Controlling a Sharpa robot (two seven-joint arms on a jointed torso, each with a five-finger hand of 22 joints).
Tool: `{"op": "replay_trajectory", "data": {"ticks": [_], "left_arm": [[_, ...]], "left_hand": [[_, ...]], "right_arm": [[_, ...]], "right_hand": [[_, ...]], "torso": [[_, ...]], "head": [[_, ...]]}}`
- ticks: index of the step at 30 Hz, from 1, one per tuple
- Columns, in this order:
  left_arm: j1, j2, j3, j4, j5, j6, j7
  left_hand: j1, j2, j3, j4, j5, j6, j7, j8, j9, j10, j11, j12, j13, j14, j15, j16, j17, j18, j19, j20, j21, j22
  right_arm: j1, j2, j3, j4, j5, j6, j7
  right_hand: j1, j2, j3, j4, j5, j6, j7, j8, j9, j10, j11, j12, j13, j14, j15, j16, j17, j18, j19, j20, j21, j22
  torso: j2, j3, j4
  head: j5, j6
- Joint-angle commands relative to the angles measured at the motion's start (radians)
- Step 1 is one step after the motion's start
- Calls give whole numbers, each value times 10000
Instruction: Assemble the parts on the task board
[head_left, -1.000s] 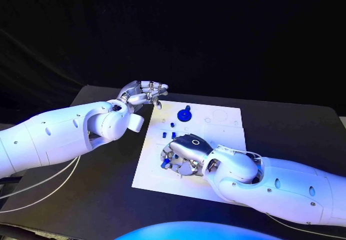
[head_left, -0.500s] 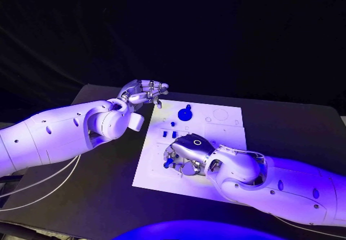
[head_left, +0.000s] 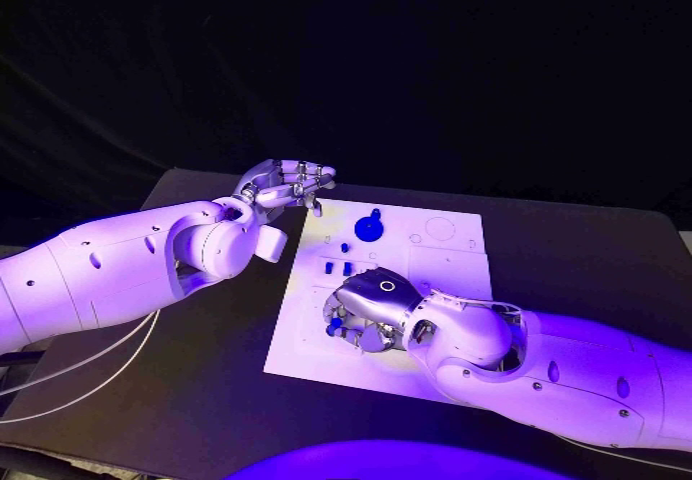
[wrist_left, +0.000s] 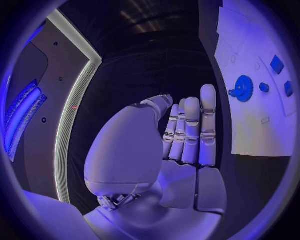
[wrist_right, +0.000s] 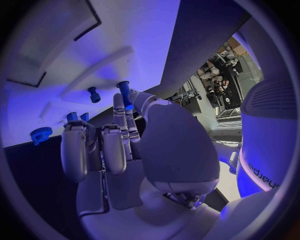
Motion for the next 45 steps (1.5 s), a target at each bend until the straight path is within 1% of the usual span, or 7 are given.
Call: {"op": "replay_trajectory", "data": {"ticks": [1,18,28,31,33,41,45], "left_arm": [[6,15,5,20,46,141,37],[6,7,4,13,46,151,23],[6,-9,-1,3,46,171,2],[5,-20,-8,0,46,173,3],[5,-34,-15,2,46,175,5],[4,-56,-56,15,48,186,6],[4,-73,-94,17,53,191,11]], "left_hand": [[-127,4,55,26,7,-67,-7,39,15,-74,4,63,15,-69,-15,-58,-8,153,-41,40,-46,-9],[-127,4,55,26,7,-67,-7,39,15,-74,4,63,15,-69,-15,-58,-8,153,-41,40,-46,-9],[-127,4,55,26,7,-67,-7,39,15,-74,4,63,15,-69,-15,-58,-8,153,-41,40,-46,-9],[-127,4,55,26,7,-67,-7,39,15,-74,4,63,15,-69,-15,-58,-8,153,-41,40,-46,-9],[-127,4,55,26,7,-67,-7,39,15,-74,4,63,15,-69,-15,-58,-8,153,-41,40,-46,-9],[-127,4,55,26,7,-67,-7,39,15,-74,4,63,15,-69,-15,-58,-8,153,-41,40,-46,-9],[-127,4,55,26,7,-67,-7,39,15,-74,4,63,15,-69,-15,-58,-8,153,-41,40,-46,-9]], "right_arm": [[-12,57,-11,2,-281,209,-69],[-12,83,-32,-30,-291,-198,-114],[-10,-342,-16,391,-295,-1468,-2],[21,-629,28,684,-245,-1851,74],[118,-964,74,980,-103,-2145,152],[647,-2468,169,1732,1723,-2556,407],[972,-3487,180,1848,3450,-2000,192]], "right_hand": [[-234,-35,76,12,64,-255,31,-208,28,-51,73,-63,-15,507,27,53,-2,-89,412,-6,-7,2016],[-800,-463,91,57,123,-1305,47,-867,-203,-211,68,-226,35,496,41,69,-1,-58,367,45,-148,1993],[-1228,-809,-744,191,91,-2490,-143,-1381,-455,-784,96,-201,116,411,57,-68,-275,60,150,52,-785,1803],[-694,-329,-2897,474,167,-3005,-381,-1283,-554,-1254,142,126,253,365,77,-184,-493,126,40,80,-1202,1673],[59,51,-4832,1295,194,-3036,-381,-1257,-599,-1702,173,524,348,310,108,-327,-746,188,-42,100,-1599,1551],[726,802,-4537,1306,201,-1287,223,-378,-346,-675,162,1308,592,465,96,-88,-243,23,287,58,-752,1843],[572,743,-4369,1347,307,-768,-49,-177,-297,596,-167,2052,1130,608,-138,208,328,-167,620,-96,316,2198]], "torso": [[-6,-7,0],[-6,3,0],[-9,16,-1],[-20,15,-14],[-25,6,-29],[-37,0,-22],[-50,-8,-58]], "head": [[-18,-3],[-32,-5],[-62,42],[-88,65],[-125,95],[-335,170],[-546,204]]}}
